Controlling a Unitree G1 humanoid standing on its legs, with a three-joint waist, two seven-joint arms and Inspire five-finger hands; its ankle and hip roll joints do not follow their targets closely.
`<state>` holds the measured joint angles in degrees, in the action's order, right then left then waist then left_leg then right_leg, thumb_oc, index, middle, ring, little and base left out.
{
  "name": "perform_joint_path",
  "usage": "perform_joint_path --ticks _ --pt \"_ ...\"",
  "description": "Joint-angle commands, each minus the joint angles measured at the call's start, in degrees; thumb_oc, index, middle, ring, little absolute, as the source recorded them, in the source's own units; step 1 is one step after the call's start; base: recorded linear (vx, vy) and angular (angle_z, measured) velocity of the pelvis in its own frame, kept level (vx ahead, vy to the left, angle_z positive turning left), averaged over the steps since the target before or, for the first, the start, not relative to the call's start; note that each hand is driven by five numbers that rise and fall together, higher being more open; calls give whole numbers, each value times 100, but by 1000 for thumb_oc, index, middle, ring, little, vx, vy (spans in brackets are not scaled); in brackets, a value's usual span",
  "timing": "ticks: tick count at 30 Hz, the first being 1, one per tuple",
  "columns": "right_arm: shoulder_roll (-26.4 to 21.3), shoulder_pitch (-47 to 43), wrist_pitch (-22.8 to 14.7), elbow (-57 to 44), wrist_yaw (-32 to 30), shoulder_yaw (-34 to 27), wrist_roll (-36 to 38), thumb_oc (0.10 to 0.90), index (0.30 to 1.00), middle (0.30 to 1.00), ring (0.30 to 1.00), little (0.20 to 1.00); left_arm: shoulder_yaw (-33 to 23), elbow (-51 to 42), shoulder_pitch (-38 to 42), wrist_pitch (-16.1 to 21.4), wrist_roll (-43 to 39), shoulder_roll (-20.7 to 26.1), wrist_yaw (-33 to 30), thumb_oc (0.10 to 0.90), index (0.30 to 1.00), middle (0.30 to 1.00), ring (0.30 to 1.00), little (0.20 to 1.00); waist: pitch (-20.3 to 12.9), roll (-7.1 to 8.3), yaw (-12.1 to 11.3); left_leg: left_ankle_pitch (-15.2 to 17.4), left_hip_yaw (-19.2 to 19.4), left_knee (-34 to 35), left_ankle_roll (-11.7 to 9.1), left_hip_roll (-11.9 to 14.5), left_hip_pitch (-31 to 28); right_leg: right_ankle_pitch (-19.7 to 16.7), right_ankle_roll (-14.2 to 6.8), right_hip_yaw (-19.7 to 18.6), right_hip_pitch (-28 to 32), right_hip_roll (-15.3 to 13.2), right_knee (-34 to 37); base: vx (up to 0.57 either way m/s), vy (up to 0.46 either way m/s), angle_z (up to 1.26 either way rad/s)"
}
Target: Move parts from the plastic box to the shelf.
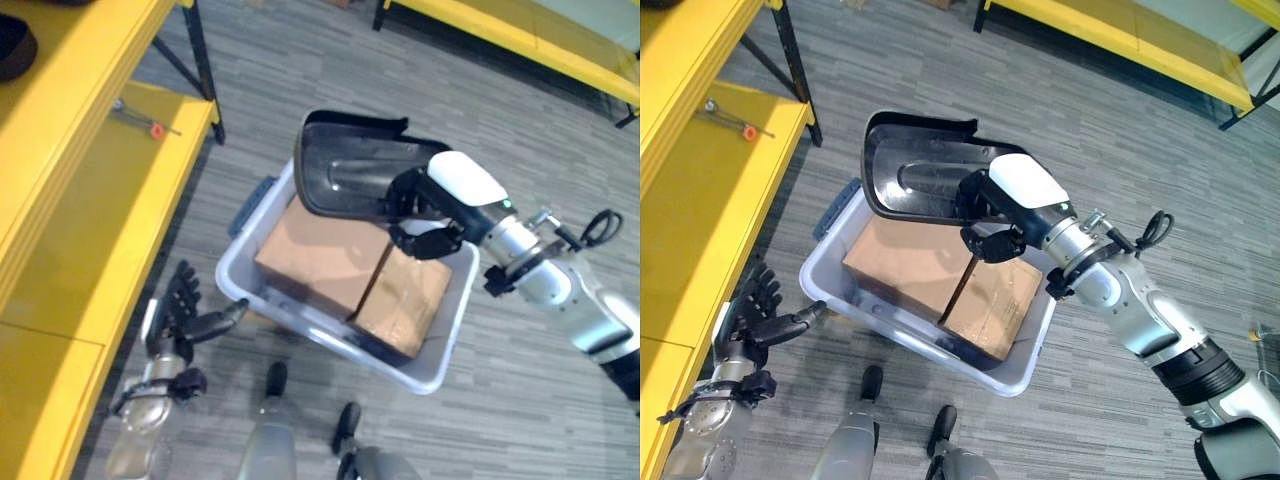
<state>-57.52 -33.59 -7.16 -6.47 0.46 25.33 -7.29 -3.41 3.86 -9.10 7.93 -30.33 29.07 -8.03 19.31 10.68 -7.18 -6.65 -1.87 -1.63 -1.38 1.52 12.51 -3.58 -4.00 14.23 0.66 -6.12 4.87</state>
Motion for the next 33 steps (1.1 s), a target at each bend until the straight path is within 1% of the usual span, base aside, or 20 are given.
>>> perform_joint_path --ticks 1,3,5,6,9,10,11,12,13,15,16,17,20,25,30,31,33 --pt "-140 -161 -341 -17 9 -229 1051 400 300 300 300 300 81 -132 -102 460 670 357 53 900 1000 1000 1000 1000 -1359 -54 61 123 260 663 -13 299 -614 -11 -461 -357 -141 -225 -220 -4 4 -11" --pt "-202 -152 -341 -25 71 -233 1182 400 300 300 300 300 83 -143 -59 483 767 366 35 900 1000 1000 1000 1000 -1412 -59 81 126 268 663 -20 303 -639 -17 -459 -373 -127 -224 -220 12 7 -12" --pt "-365 -141 -346 55 356 -141 1923 400 300 300 300 300 163 -279 147 575 1178 511 35 900 1000 1000 1000 1000 -1591 -60 165 144 312 663 -51 340 -746 -14 -465 -429 -36 -230 -221 18 6 -7" --pt "-370 -142 -347 56 361 -142 1932 400 300 300 300 300 166 -279 149 575 1184 507 31 900 1000 1000 1000 1000 -1588 -61 161 146 314 663 -52 340 -750 -13 -465 -431 -33 -230 -220 4 6 -5" --pt "-405 -227 -348 189 503 -3 2414 400 300 300 300 300 244 -387 384 675 1863 763 -147 900 1000 1000 1000 1000 -1683 -69 216 174 370 663 -76 382 -855 3 -465 -489 14 -226 -245 10 7 -15" --pt "-385 -305 -325 339 576 112 2686 400 300 300 300 300 313 -429 569 729 2432 1011 -301 900 1000 1000 1000 1000 -1756 -74 267 197 407 663 -92 404 -924 26 -464 -540 48 -220 -261 23 6 -11" --pt "-383 -324 -331 354 579 126 2694 400 300 300 300 300 316 -421 576 732 2445 1006 -312 900 1000 1000 1000 1000 -1748 -75 263 200 413 663 -92 405 -932 28 -464 -546 52 -220 -263 34 16 -5" --pt "-351 -416 -314 433 584 254 2893 400 300 300 300 300 421 -503 739 743 2866 1189 -429 900 1000 1000 1000 1000 -1811 -89 312 224 438 663 -100 420 -986 44 -464 -579 81 -218 -276 18 9 -6" --pt "-350 -433 -318 444 583 269 2897 400 300 300 300 300 426 -495 746 745 2874 1184 -437 900 1000 1000 1000 1000 -1806 -91 309 226 443 663 -101 421 -991 45 -465 -583 84 -218 -277 17 8 -9" --pt "-248 -416 -300 555 666 309 3152 400 300 300 300 300 490 -573 878 767 3281 1396 -486 900 1000 1000 1000 1000 -1853 -108 348 247 474 663 -111 436 -1044 64 -464 -600 118 -216 -288 11 2 -15" --pt "-248 -416 -301 556 667 309 3152 400 300 300 300 300 491 -572 879 768 3281 1396 -487 900 1000 1000 1000 1000 -1851 -108 347 247 475 663 -111 436 -1046 65 -464 -601 119 -217 -288 19 6 -15" --pt "-187 -470 -284 664 692 450 3201 400 300 300 300 300 578 -561 1050 780 3578 1554 -629 900 1000 1000 1000 1000 -1894 -118 381 255 492 663 -119 450 -1079 78 -464 -616 139 -216 -291 11 6 -6" --pt "-139 -636 -246 774 780 701 3376 400 300 300 300 300 709 -546 1250 809 3808 1701 -698 900 1000 1000 1000 1000 -1937 -141 436 275 545 663 -130 474 -1134 84 -460 -666 145 -211 -283 9 5 -3" --pt "18 -838 -287 831 849 940 3708 400 300 300 300 300 996 -542 1666 868 4773 2342 -865 900 1000 1000 1000 1000 -1997 -187 521 299 607 663 -154 511 -1195 94 -468 -723 158 -199 -287 13 6 -12" --pt "118 -1048 -292 887 934 1242 3751 400 300 300 300 300 1372 -612 2034 925 5618 3058 -917 900 1000 1000 1000 1000 -2035 -202 571 328 650 663 -173 535 -1250 107 -468 -770 183 -192 -286 7 2 -3" --pt "124 -1054 -293 895 934 1243 3751 400 300 300 300 300 1382 -603 2046 925 5625 3060 -924 900 1000 1000 1000 1000 -2031 -199 569 329 651 663 -173 535 -1252 107 -468 -771 186 -192 -285 0 0 0" --pt "184 -1070 -308 891 952 1278 3753 400 300 300 300 300 1514 -699 2180 959 5883 3241 -899 900 1000 1000 1000 1000 -2057 -213 590 348 657 663 -173 538 -1286 126 -469 -776 205 -190 -290 0 0 0"
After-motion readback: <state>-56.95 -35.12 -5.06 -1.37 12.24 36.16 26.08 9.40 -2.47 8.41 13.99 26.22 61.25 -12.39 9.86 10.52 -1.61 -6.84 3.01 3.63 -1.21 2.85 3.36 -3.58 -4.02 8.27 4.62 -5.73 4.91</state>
